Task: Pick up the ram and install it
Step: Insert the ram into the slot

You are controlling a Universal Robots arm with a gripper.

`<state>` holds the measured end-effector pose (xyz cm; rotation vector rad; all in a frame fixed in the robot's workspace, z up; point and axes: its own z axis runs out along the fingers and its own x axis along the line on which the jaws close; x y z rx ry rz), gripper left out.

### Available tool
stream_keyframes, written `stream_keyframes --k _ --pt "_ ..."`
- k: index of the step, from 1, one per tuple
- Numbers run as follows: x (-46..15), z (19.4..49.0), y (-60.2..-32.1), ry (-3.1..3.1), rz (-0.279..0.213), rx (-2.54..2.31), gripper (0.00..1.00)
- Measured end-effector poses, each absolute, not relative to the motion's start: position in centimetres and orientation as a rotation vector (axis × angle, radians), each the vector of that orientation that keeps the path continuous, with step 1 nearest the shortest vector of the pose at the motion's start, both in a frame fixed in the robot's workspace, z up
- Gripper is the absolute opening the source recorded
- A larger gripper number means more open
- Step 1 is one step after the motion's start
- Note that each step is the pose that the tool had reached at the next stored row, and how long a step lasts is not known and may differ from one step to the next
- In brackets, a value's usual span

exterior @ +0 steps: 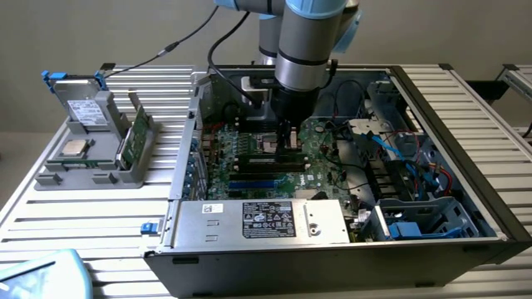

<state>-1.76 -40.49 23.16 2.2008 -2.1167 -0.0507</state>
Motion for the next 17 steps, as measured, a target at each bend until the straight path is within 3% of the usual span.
stream_keyframes --k 17 --pt "-1.61 22.94 -40.49 -2.117 -0.042 2.192 0.14"
